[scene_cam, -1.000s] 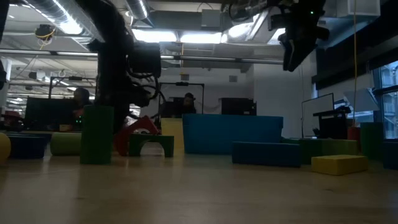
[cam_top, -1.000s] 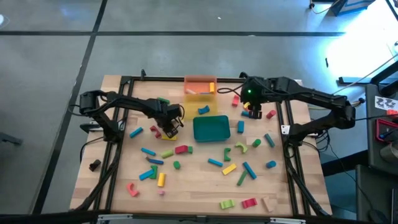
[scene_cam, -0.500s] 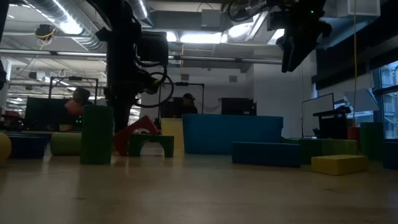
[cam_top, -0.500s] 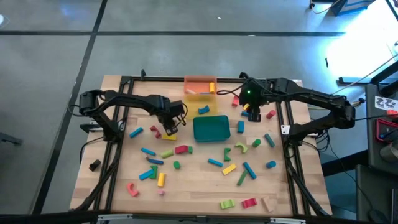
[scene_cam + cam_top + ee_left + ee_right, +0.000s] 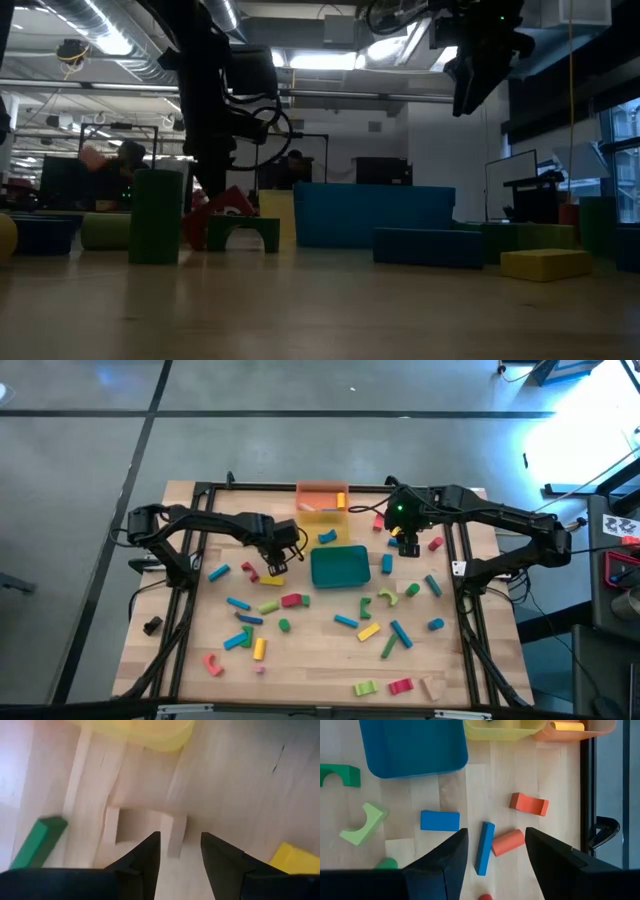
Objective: Sort blocks by size
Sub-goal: Put the brown arch block into the yellow bin
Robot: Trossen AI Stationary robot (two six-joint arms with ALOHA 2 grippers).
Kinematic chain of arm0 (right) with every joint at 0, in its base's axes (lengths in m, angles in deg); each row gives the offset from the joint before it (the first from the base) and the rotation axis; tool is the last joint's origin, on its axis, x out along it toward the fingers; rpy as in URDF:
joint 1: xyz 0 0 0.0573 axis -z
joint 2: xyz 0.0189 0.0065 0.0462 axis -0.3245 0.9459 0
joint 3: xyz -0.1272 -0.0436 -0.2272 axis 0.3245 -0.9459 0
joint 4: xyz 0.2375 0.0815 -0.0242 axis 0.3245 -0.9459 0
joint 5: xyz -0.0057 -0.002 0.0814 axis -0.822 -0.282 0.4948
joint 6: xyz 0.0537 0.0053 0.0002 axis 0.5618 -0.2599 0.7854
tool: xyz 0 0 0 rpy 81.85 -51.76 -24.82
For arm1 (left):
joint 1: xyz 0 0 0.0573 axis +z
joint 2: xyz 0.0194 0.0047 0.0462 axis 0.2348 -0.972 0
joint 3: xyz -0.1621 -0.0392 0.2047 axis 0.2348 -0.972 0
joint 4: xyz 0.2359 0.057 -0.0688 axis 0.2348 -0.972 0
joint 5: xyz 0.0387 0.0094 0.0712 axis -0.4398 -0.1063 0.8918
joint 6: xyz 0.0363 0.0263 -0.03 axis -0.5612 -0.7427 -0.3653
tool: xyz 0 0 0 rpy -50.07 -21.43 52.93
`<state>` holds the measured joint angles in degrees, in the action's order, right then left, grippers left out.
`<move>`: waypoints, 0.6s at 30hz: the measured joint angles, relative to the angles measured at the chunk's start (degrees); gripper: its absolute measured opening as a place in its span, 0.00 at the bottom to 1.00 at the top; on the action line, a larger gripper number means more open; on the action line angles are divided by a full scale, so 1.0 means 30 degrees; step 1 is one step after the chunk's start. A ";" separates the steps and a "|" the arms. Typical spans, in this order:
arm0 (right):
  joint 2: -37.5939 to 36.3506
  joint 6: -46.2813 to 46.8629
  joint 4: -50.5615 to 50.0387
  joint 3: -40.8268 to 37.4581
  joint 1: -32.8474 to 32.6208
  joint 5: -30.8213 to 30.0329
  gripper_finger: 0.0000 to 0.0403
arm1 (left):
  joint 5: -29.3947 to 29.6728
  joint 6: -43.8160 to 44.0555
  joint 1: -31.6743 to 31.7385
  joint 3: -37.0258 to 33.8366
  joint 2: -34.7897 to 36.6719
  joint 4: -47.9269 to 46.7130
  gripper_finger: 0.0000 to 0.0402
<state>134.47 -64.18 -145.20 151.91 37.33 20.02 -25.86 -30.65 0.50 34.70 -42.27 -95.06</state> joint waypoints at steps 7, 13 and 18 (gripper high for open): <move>0.0000 0.0431 -0.0007 0.0007 0.0000 0.0000 0.49 | -0.0001 -0.0120 0.0000 -0.0542 -0.0014 0.0588 0.33; 0.0000 0.0445 -0.0015 0.0007 0.0000 0.0000 0.49 | -0.0006 -0.0961 0.0000 -0.1087 -0.0036 0.1765 0.33; 0.0000 0.0475 -0.0015 0.0007 0.0000 0.0000 0.49 | -0.0001 -0.1431 0.0000 -0.1928 -0.0051 0.2821 0.33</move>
<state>134.47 -62.75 -145.24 151.93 37.33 20.02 -25.87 -34.95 0.50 28.91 -42.42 -86.59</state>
